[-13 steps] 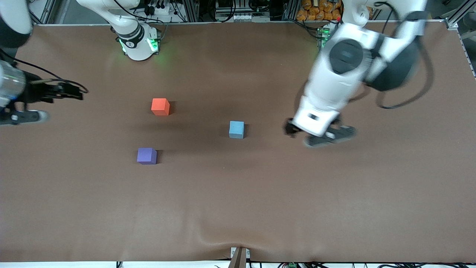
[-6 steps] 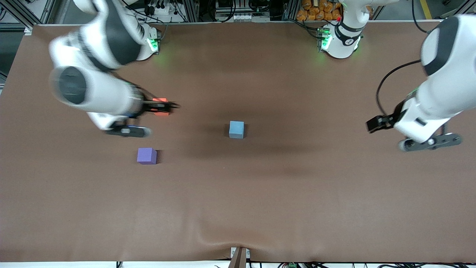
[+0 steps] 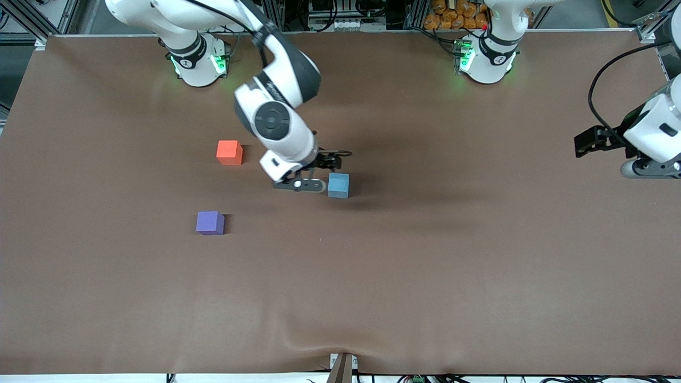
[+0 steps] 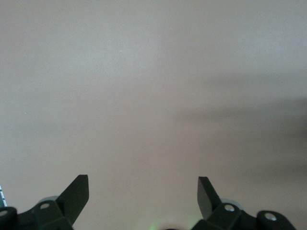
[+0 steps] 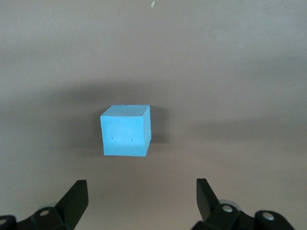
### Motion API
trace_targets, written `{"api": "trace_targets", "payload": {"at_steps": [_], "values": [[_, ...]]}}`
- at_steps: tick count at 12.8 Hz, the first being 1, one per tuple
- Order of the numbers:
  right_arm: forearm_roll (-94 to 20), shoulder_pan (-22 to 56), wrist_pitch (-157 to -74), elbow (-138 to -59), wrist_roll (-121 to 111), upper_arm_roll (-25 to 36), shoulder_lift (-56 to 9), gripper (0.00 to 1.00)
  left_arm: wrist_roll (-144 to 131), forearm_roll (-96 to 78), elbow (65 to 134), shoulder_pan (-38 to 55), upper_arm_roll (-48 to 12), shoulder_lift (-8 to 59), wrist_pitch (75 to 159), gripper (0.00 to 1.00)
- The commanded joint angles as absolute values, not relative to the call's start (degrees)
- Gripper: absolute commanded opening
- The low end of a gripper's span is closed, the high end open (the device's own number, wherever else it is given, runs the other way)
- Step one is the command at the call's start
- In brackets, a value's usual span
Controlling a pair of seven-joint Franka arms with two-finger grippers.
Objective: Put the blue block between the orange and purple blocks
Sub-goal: 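Withdraw the left gripper while the right gripper moves over the cube, then grasp the light-blue cube with the right gripper and lift it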
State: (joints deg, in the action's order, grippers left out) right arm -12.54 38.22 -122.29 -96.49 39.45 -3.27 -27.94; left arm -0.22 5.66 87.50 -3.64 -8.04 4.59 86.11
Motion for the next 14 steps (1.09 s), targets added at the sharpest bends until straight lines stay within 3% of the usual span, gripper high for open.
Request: {"api": "trace_targets", "payload": {"at_steps": [1, 12, 13, 14], "values": [[-13.2, 40.2, -128.1, -96.6, 39.0, -2.5, -31.7, 1.00, 1.0, 4.9, 89.6, 2.9, -2.8, 1.0, 83.9, 1.00], [-12.8, 43.3, -141.7, -96.2, 42.4, -2.2, -39.9, 1.00, 3.5, -0.7, 87.3, 1.1, -3.0, -1.0, 80.5, 1.00], [-12.8, 43.4, -141.8, -96.2, 42.4, -2.1, -40.1, 0.69, 1.9, -0.6, 87.2, 1.8, -3.2, -0.4, 81.1, 1.00], [-12.9, 43.4, -141.8, -96.2, 42.9, -2.2, -40.1, 0.32, 0.8, 0.0, 87.3, 2.4, -3.2, 0.0, 81.7, 1.00]]}}
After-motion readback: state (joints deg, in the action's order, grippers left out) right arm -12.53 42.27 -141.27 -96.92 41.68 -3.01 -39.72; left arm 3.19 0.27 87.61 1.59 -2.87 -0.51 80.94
